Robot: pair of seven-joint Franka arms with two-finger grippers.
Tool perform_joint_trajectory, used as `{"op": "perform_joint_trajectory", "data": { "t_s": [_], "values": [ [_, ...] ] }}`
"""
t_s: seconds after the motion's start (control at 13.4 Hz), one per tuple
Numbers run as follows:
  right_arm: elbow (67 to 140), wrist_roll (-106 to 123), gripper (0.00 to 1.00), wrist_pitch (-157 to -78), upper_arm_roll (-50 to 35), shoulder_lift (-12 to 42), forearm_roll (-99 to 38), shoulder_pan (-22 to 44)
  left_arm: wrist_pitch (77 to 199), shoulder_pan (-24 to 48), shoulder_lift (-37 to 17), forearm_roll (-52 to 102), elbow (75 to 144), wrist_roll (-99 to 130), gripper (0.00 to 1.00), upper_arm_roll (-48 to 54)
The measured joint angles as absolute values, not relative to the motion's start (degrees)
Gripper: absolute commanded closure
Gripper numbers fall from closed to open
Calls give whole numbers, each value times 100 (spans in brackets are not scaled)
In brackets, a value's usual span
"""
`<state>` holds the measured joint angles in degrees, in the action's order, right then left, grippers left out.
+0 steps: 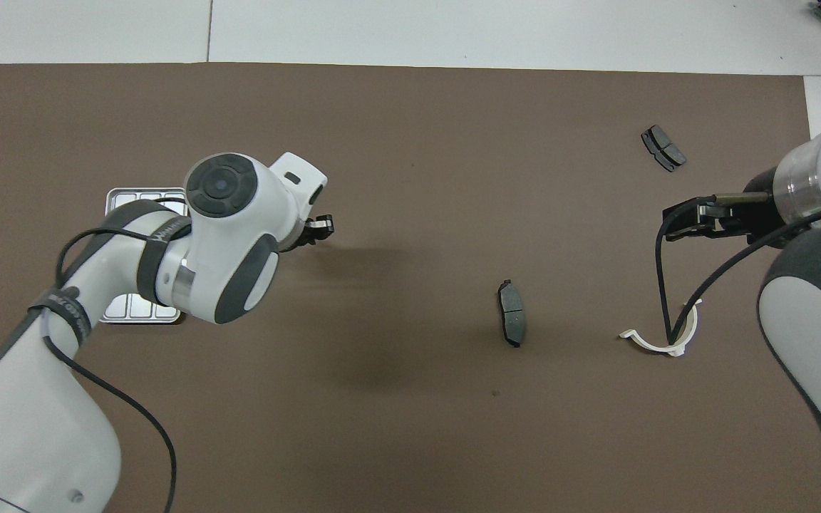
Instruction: Pick bearing gear from pile to tray
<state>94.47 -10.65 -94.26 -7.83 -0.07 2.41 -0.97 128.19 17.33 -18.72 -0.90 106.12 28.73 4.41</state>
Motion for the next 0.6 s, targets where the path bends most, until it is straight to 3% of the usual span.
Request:
{"op": "perform_joint_trajectory", "data": {
  "t_s": [0.37, 0.6],
  "values": [
    [9447, -1065, 0, -9426, -787, -7, 240, -90, 12699, 336, -1876, -91, 10650, 776, 84, 434],
    [9447, -1065, 0, -9426, -786, -7, 240, -98, 12679, -97, -1873, -91, 10850, -67, 82, 434]
  ]
}}
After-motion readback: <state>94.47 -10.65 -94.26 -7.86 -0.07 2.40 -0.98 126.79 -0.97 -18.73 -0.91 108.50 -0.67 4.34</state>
